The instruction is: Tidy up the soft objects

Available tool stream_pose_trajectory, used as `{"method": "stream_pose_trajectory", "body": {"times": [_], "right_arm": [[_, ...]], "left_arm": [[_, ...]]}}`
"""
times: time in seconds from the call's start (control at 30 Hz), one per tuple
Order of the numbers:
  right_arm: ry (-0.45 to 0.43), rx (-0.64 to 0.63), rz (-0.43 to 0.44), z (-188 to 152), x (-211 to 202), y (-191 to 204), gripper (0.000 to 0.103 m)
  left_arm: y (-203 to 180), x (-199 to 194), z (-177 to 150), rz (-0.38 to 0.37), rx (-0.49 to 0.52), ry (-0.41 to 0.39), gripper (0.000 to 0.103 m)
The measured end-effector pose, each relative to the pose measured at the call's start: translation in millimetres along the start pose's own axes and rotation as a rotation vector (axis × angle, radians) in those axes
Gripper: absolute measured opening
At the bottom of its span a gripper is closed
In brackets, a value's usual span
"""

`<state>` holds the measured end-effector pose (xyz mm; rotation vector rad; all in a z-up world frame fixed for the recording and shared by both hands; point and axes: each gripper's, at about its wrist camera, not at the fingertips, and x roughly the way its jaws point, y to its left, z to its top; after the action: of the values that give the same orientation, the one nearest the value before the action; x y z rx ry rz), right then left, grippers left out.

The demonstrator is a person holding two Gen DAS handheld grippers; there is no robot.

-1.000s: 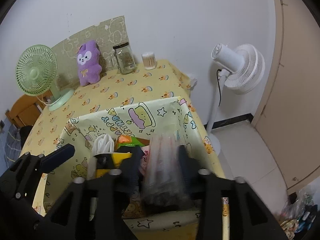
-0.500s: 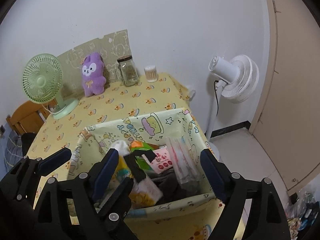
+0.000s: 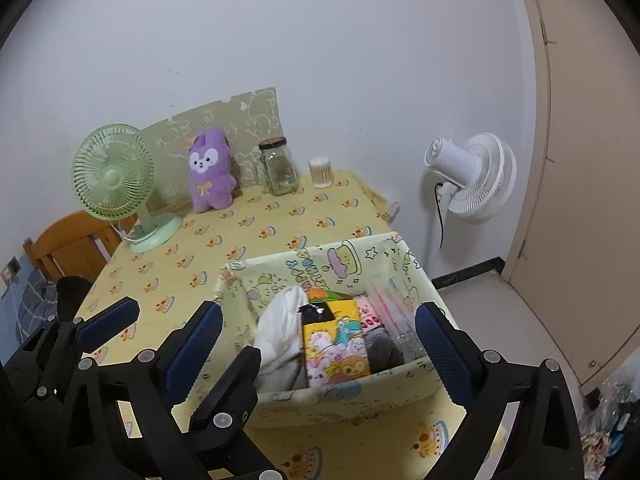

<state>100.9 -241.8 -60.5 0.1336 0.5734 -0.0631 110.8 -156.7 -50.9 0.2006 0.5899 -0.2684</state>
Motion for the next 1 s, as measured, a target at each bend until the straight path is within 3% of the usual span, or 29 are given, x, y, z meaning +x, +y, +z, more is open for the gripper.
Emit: {"method": "stream_pose_trajectory", "body": {"times": [0.4, 1.0], "right_arm": [[-0.069, -0.035, -0.018, -7.4, -43.0, 42.6, 0.103], [-0.163, -0.106, 0.077, -3.1, -90.5, 109.6, 0.103]], "left_arm": [[36.0, -44.5, -14.1, 0.013, -0.055, -0.074, 0.103], [96.0, -108.9, -23.8, 0.149, -0.123, -0.171, 0.103]]}}
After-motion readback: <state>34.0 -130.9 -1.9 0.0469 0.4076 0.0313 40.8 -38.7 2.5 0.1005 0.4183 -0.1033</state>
